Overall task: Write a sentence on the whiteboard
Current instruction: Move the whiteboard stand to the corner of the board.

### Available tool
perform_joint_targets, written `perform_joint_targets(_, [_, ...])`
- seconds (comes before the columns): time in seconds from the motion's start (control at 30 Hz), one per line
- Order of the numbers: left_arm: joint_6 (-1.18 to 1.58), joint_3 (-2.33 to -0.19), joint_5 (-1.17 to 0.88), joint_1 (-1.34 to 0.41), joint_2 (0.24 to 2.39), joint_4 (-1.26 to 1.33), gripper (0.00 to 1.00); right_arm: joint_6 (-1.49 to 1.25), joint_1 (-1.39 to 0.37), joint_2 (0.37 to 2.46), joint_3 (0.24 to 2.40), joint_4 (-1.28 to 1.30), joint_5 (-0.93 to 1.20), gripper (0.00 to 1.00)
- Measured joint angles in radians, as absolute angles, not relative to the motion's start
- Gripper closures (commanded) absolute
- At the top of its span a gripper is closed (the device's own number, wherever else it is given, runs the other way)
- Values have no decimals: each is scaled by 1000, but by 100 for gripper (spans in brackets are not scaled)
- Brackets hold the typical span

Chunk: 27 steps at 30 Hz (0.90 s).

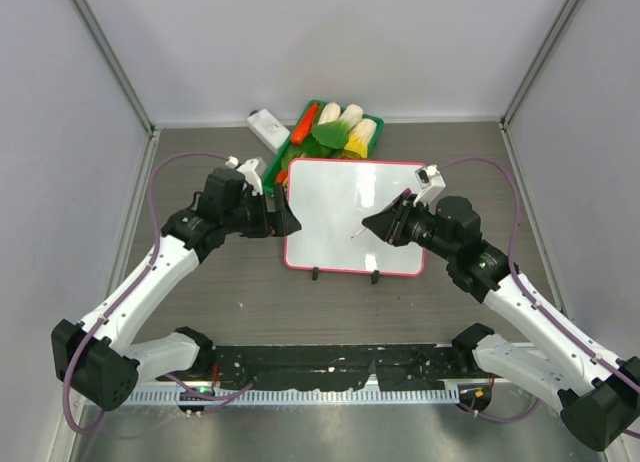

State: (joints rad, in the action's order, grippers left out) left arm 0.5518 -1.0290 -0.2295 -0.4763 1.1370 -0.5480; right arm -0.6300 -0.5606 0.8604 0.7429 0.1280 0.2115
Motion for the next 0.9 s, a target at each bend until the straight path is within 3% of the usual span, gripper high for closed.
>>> perform_joint_targets(0.37, [525, -1024, -188, -502, 1148, -630, 12, -630, -561, 915, 748, 128, 223, 99])
perform_joint_targets(0.7, [628, -900, 12, -761, 1244, -618, 12, -630, -561, 916, 749, 128, 222, 99])
perform_joint_targets(0.9, [700, -801, 111, -800, 1251, -553, 14, -630, -561, 907, 749, 131, 208, 98])
